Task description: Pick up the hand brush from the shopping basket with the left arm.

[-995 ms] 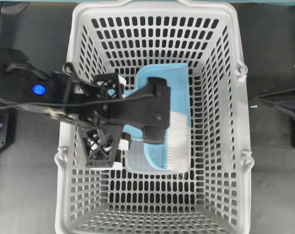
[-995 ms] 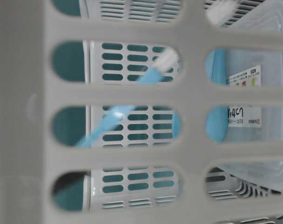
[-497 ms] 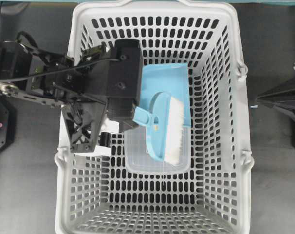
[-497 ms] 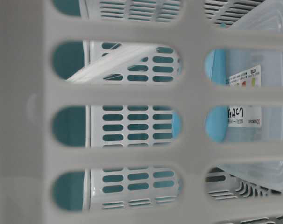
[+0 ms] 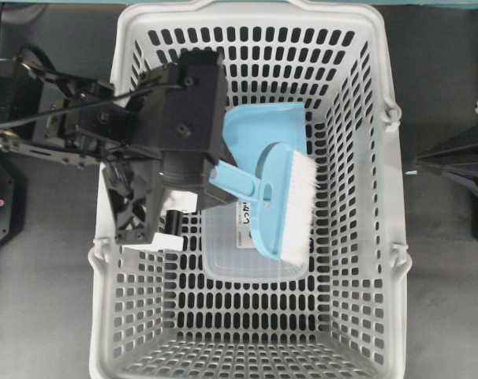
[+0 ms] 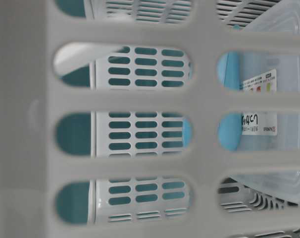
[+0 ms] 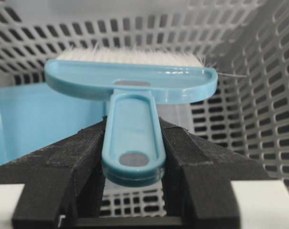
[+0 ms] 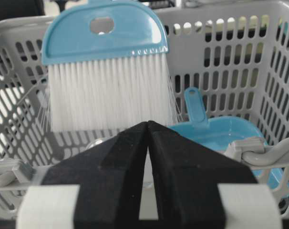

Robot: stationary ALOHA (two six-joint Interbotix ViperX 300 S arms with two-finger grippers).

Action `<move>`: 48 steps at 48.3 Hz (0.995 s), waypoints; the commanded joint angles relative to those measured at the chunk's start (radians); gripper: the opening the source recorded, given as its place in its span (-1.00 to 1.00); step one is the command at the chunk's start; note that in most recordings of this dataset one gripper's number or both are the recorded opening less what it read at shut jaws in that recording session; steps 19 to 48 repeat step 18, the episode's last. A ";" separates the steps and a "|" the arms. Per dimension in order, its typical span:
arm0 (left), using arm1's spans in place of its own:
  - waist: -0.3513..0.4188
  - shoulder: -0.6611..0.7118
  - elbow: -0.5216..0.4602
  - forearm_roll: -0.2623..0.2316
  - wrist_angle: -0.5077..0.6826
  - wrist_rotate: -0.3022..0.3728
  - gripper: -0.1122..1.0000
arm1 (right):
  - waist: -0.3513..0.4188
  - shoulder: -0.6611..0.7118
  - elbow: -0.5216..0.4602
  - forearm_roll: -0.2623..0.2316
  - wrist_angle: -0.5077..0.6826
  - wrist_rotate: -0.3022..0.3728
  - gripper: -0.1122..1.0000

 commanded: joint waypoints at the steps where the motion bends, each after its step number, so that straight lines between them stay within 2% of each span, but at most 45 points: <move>1: 0.002 -0.029 -0.009 0.003 -0.015 0.000 -0.26 | 0.002 0.005 -0.008 0.002 -0.011 0.002 -0.80; 48: 0.012 -0.044 0.002 0.003 -0.020 -0.003 -0.26 | 0.002 0.005 -0.008 0.003 -0.011 0.002 -0.80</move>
